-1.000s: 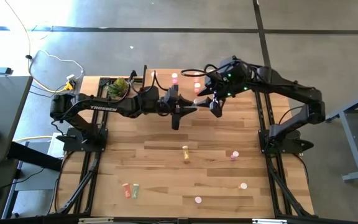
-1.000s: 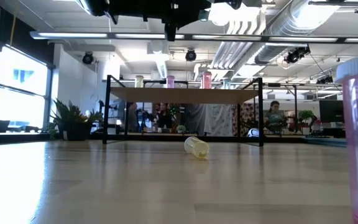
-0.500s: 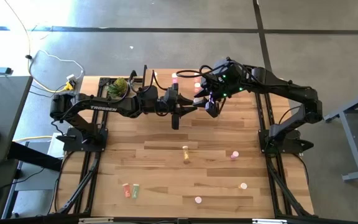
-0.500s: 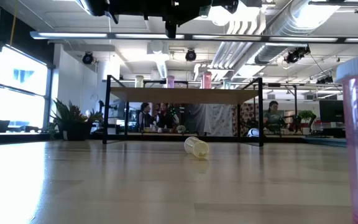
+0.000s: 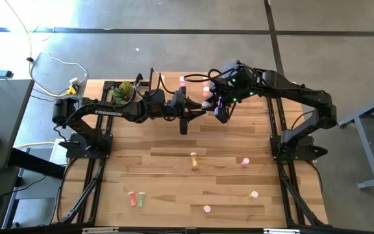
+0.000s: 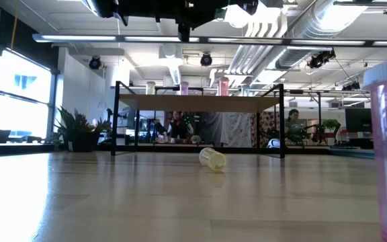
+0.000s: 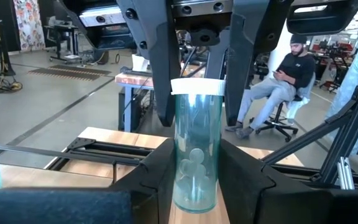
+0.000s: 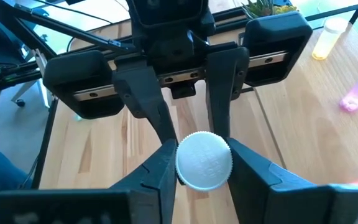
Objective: Pick and place medicine bottles onto shelf by color
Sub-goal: Put the right pill bottle on the shelf
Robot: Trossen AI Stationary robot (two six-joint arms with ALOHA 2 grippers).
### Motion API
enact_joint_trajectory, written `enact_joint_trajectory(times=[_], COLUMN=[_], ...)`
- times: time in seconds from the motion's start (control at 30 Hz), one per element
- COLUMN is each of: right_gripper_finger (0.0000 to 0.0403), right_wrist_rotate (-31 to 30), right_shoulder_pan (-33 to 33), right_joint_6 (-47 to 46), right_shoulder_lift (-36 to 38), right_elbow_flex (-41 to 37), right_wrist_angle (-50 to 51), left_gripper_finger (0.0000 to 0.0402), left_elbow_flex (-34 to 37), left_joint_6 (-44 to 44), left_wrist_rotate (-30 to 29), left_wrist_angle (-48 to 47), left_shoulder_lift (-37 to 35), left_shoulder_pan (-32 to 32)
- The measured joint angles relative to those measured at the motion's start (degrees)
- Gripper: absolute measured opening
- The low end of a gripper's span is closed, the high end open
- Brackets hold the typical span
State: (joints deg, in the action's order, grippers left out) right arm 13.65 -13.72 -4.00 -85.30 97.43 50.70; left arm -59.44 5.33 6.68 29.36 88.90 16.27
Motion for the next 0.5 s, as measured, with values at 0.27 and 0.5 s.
enact_joint_trajectory(times=[0.27,0.5], right_gripper_finger=[0.0108,0.0108], right_wrist_rotate=[-0.74,-4.65], right_shoulder_pan=[0.0,-0.02], right_joint_6=[-1.19,-1.08], right_shoulder_lift=[-0.04,1.19], right_elbow_flex=[0.0,-0.07], right_wrist_angle=[0.81,1.31], left_gripper_finger=[0.0139,0.0198], left_elbow_flex=[-0.02,-0.02], left_joint_6=[-1.0,-1.52], left_wrist_rotate=[-1.8,-1.8], left_wrist_angle=[0.2,-0.01], left_shoulder_lift=[0.0,-0.14], left_shoulder_pan=[0.0,0.0])
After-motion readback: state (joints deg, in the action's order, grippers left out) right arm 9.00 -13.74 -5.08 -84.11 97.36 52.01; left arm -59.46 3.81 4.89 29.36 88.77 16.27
